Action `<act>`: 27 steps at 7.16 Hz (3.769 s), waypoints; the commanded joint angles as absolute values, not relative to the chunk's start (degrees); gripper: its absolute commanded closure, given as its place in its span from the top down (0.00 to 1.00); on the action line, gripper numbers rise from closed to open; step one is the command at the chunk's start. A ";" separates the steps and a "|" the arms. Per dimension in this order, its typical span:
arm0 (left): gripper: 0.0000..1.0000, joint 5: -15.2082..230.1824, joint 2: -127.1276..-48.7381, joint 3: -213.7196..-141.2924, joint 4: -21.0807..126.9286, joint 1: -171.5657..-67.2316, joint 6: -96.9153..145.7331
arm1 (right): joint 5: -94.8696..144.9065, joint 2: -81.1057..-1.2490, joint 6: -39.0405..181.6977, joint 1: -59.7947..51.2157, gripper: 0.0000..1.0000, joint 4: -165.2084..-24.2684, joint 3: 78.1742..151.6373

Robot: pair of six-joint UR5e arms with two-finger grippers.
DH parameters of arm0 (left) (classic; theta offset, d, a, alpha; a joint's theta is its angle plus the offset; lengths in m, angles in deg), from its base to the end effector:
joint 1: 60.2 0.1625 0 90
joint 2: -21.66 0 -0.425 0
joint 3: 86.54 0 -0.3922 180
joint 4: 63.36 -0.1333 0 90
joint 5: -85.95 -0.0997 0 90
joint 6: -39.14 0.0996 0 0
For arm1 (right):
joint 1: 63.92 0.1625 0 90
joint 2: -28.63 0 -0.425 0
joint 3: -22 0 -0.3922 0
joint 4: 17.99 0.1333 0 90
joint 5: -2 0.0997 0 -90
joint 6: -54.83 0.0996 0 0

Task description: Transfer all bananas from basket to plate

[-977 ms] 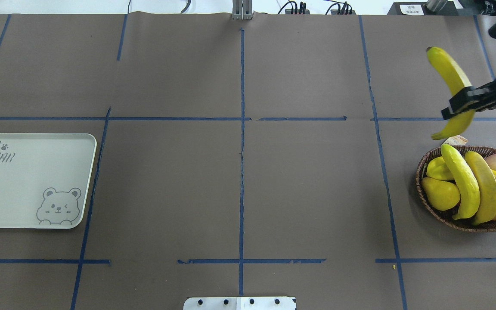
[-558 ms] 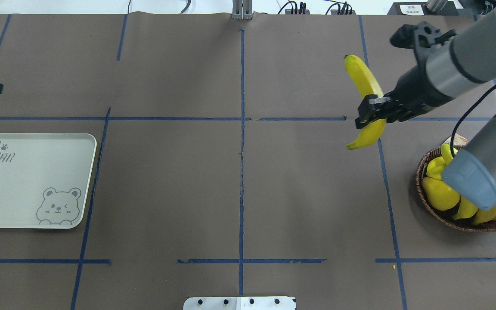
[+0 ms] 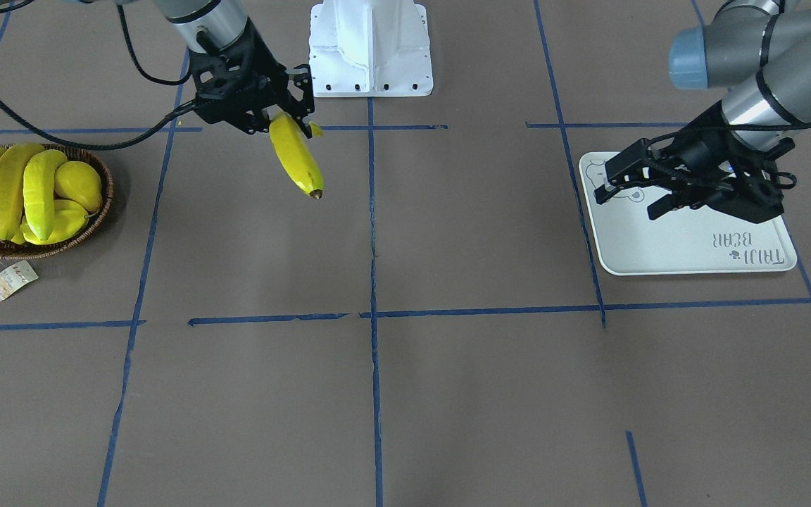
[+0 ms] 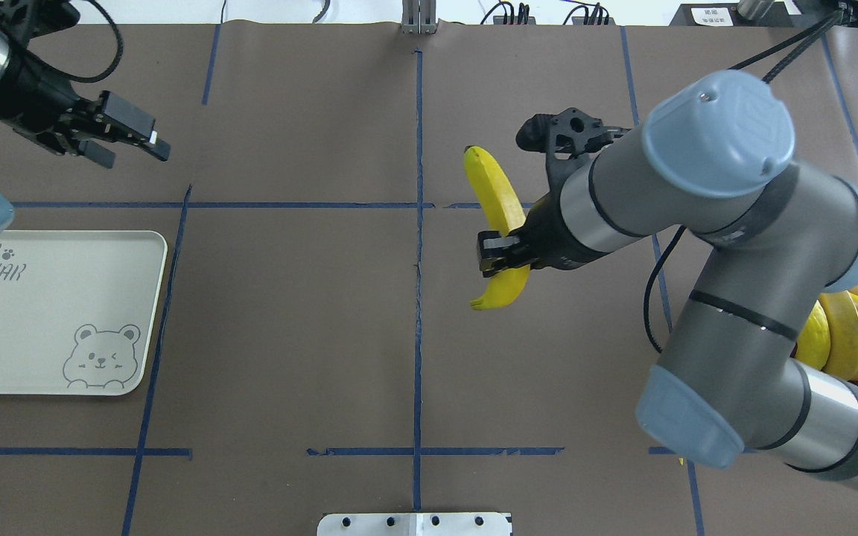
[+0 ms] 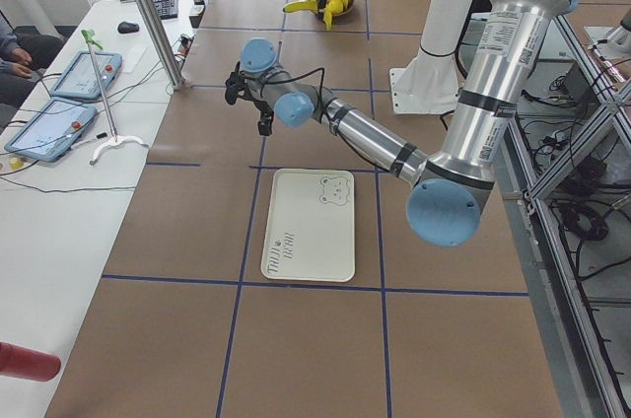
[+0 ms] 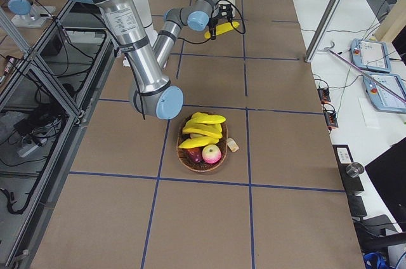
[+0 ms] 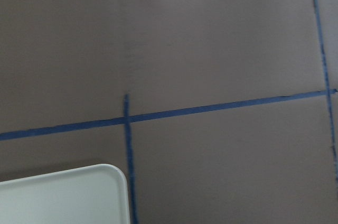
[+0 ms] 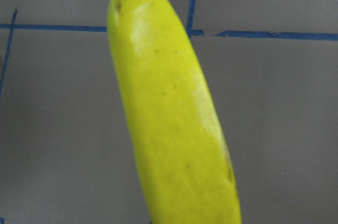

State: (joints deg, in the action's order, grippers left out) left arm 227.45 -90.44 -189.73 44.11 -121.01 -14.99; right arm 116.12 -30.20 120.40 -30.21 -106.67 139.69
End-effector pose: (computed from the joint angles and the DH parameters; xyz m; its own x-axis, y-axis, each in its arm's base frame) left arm 0.2393 -0.5418 0.2878 0.3796 0.0685 -0.9226 0.0212 0.9963 0.0827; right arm -0.4072 -0.3830 0.1492 0.4641 -0.1441 0.8740 -0.0216 0.9845 0.1738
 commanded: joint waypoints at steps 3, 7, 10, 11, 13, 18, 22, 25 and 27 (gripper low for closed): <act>1.00 226.75 -98.56 -188.93 49.93 -116.46 -36.32 | 111.25 -22.54 131.53 -34.65 0.05 -93.44 127.24; 0.99 217.11 -102.17 -188.58 55.00 -108.83 -47.22 | 109.84 -18.75 132.17 -35.71 0.05 -93.66 125.63; 0.99 216.65 -104.11 -187.08 56.88 -107.58 -50.16 | 108.27 -16.55 133.58 -37.28 0.06 -93.40 124.39; 0.97 216.30 -104.11 -187.08 57.14 -106.97 -50.24 | 108.00 -16.46 134.01 -37.38 0.06 -93.31 124.39; 0.66 216.30 -104.02 -187.08 57.23 -106.61 -51.83 | 107.99 -16.28 134.28 -37.38 0.06 -93.31 124.48; 0.14 216.30 -103.76 -187.26 57.23 -106.43 -51.92 | 107.99 -16.28 135.16 -37.38 0.16 -93.14 124.48; 0.00 216.47 -103.14 -187.26 57.23 -106.43 -51.92 | 107.99 -16.28 135.42 -37.20 0.99 -92.96 124.48; 0.00 216.30 -102.97 -186.91 57.32 -106.52 -51.74 | 108.08 -16.28 135.25 -37.03 0.99 -92.96 125.00; 0.00 214.99 -100.52 -185.95 56.79 -107.04 -51.13 | 108.61 -17.15 135.25 -36.85 0.99 -93.75 126.75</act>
